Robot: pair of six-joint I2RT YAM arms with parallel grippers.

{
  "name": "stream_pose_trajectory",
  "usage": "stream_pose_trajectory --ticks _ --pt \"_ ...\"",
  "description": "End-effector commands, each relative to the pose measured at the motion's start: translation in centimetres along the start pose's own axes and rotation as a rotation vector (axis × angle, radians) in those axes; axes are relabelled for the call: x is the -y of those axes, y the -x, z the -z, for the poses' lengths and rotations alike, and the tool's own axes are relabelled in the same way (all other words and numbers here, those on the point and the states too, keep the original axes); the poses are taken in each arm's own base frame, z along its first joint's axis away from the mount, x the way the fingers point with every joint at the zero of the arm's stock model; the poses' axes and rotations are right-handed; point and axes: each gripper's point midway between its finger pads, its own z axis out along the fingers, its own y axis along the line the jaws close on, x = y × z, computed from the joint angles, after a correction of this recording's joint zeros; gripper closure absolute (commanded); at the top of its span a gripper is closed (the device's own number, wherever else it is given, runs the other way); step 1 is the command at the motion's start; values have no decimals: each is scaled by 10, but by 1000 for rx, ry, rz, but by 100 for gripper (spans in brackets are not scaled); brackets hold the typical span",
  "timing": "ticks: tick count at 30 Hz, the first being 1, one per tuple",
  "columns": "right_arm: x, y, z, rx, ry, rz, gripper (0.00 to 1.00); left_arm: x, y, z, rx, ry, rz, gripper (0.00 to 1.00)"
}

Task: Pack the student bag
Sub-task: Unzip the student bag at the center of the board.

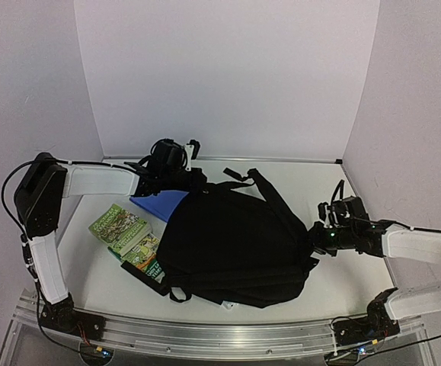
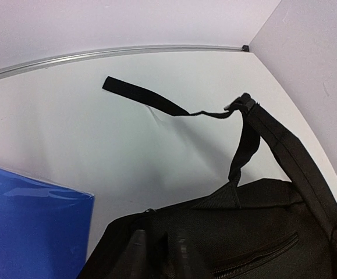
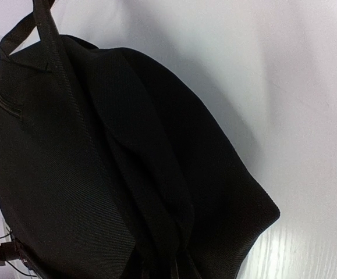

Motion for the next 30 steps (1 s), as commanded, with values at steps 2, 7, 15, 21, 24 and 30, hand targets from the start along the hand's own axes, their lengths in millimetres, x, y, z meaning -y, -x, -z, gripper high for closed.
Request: stream_pose_trajectory --ticks 2,7,15,21,24,30 --pt "9 2 13 36 -37 -55 69 11 35 22 50 -49 19 53" --pt "-15 25 28 69 -11 20 40 -3 -6 76 -126 36 141 25" --pt "-39 71 40 134 -70 217 5 -8 -108 166 -380 53 549 11" --pt "-57 80 7 37 -35 350 2 5 -164 170 -485 -61 745 4" --pt "-53 84 -21 -11 -59 382 2 4 -174 167 -497 -64 762 3" --pt "-47 83 -57 -75 -71 400 4 10 -179 151 -483 -138 797 19"
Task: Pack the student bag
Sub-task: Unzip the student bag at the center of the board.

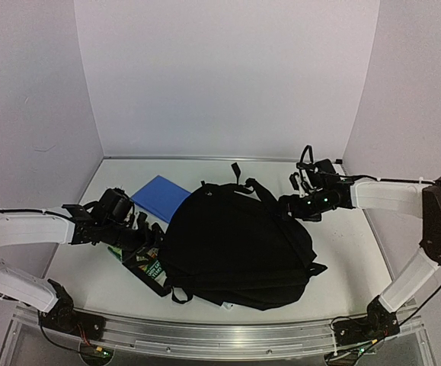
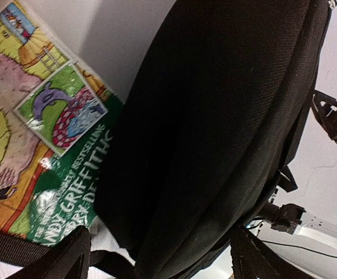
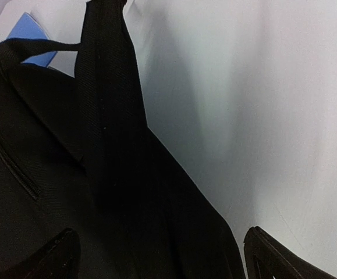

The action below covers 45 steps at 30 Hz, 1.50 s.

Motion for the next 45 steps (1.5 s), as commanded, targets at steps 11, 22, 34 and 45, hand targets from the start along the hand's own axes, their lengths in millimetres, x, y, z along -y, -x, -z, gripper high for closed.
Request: stream_pose_trajectory --ticks 11,22,34,45 --pt "-2 -15 -10 -33 54 6 85 56 35 -26 75 -184 -66 100" --pt "-26 9 66 136 135 -141 100 167 127 26 255 -218 -385 100" --pt "-1 -55 61 57 99 -280 100 179 218 -21 243 -220 -479 100" --pt "12 -45 74 105 5 -262 23 160 239 -55 240 -131 -501 52"
